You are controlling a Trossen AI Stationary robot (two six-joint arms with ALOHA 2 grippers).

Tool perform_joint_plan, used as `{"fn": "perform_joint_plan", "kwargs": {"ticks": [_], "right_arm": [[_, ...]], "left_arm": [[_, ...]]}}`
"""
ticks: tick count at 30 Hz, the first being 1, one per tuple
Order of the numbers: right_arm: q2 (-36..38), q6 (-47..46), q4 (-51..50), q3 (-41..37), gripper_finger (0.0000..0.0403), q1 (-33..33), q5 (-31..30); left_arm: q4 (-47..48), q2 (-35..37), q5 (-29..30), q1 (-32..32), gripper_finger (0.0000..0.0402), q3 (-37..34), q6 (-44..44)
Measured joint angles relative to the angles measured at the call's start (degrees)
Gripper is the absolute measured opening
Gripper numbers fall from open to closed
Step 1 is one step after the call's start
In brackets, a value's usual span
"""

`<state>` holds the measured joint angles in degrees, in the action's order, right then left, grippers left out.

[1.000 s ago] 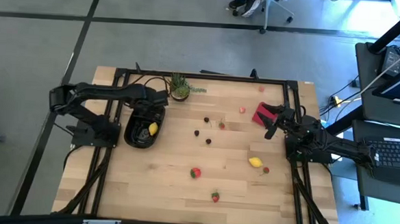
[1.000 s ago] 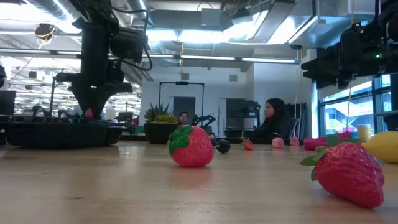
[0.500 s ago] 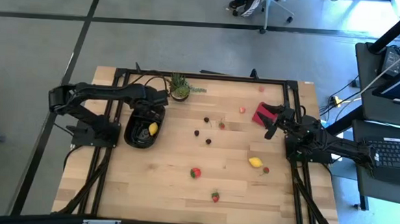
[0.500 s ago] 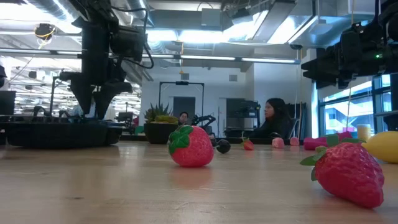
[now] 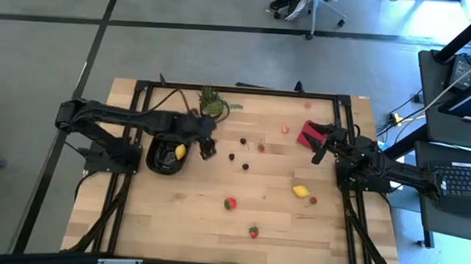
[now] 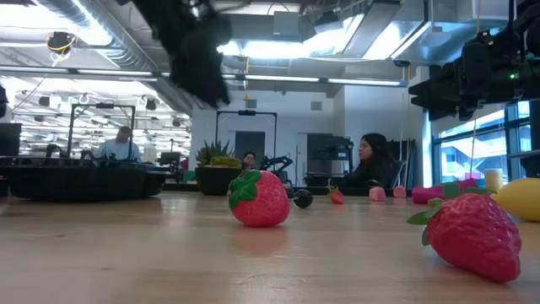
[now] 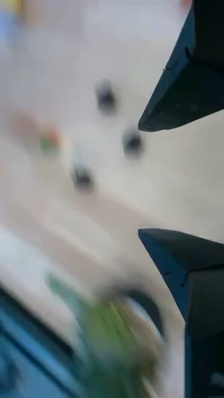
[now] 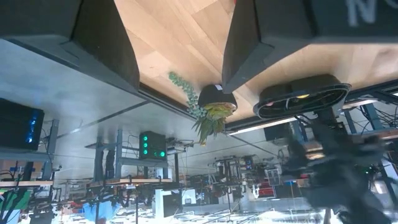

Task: Pick and placing Produce into tupperware
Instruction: Put the red strawberry into the black container

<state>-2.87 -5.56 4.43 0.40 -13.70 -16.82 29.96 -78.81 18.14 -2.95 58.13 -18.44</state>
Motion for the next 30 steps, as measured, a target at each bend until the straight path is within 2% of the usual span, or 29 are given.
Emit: {"fn": "perform_joint_plan", "kwargs": {"ticks": [4,11,19,24,30], "right_arm": [[0.0,0.01,-0.01,0.0,0.0232,-0.02,-0.01],[0.0,0.02,0.0,0.0,0.0232,0.0,-0.01],[-0.01,-0.23,-0.01,0.0,0.0232,-0.01,-0.02],[0.0,-0.31,0.0,0.0,0.0232,0.0,-0.01],[-0.01,-0.35,-0.01,0.0,0.0232,0.0,-0.02]], "left_arm": [[-2.97,-0.02,-5.71,4.77,0.0262,0.0,3.63],[-6.76,-1.73,-5.65,12.4,0.0297,-0.01,3.57],[-18.47,-11.82,-5.52,18.69,0.0355,-0.04,5.43],[-25.93,-17.19,-5.24,21.4,0.0362,-0.07,3.8],[-29.93,-19.55,-5.13,24.15,0.0357,-0.07,0.69]]}}
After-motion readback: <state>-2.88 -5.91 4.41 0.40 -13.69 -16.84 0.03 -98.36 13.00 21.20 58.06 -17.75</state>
